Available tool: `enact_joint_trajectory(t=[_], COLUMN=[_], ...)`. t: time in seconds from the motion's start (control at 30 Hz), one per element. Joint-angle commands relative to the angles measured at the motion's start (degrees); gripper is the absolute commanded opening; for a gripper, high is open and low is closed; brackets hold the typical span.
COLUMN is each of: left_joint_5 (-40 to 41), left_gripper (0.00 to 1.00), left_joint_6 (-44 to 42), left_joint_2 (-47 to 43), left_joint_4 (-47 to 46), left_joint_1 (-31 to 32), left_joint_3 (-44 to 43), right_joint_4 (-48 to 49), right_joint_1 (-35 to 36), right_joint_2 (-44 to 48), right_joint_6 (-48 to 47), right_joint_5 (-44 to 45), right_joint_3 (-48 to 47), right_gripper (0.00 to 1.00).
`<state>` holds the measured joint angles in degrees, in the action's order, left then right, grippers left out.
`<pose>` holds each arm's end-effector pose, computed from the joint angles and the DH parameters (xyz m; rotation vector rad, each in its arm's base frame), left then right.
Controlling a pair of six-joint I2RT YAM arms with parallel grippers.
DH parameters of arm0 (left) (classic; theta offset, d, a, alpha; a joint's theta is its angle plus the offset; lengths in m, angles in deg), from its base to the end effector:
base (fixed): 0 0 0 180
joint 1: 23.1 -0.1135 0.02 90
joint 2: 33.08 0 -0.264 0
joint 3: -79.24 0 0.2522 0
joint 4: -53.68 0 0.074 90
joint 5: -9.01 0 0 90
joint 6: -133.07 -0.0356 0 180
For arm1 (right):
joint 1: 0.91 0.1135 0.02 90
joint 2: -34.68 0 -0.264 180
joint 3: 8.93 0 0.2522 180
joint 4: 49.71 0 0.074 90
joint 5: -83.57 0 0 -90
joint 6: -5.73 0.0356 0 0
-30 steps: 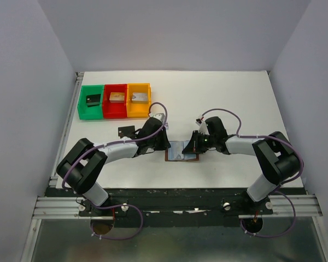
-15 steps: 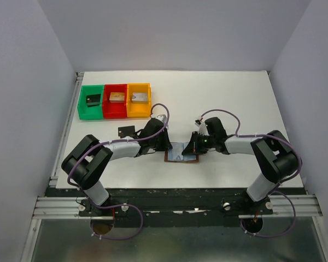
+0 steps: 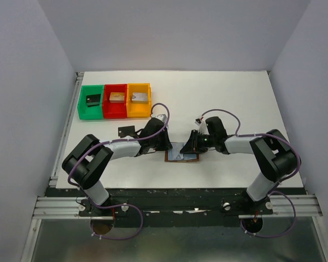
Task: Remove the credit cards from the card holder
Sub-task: Remove the credit card from the card holder.
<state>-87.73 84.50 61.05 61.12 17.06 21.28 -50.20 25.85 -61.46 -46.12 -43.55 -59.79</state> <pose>0.2432 -0.2107 0.1525 0.0351 2.4830 -0.8057 0.2556 0.1530 0.1234 -0.0925 2.5550 1.2701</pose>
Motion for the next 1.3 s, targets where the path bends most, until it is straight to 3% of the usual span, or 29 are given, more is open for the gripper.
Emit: enact_joint_trajectory(t=[0.0, 0.83, 1.17, 1.27], left_joint_5=[2.08, 2.26, 3.58, 3.67], left_gripper=[0.25, 0.23, 0.23, 0.18], left_joint_6=[0.14, 1.55, 1.81, 1.99], left_joint_2=[0.18, 0.62, -1.14, -0.96], left_joint_4=[2.64, 0.97, 1.14, 1.23], left_joint_1=[-0.08, 0.79, 0.71, 0.79], left_joint_3=[0.61, 2.63, 3.69, 3.78], right_joint_4=[7.01, 25.83, 23.90, 22.32], right_joint_1=[-0.75, -1.19, -1.36, -1.54], right_joint_2=[-1.24, -8.71, -7.05, -6.35], right_joint_6=[3.50, 15.72, 13.62, 12.57], right_joint_5=[-3.21, -8.93, -8.05, -7.96], right_joint_3=[1.50, 4.93, 5.55, 5.64], right_gripper=[0.29, 0.32, 0.11, 0.09])
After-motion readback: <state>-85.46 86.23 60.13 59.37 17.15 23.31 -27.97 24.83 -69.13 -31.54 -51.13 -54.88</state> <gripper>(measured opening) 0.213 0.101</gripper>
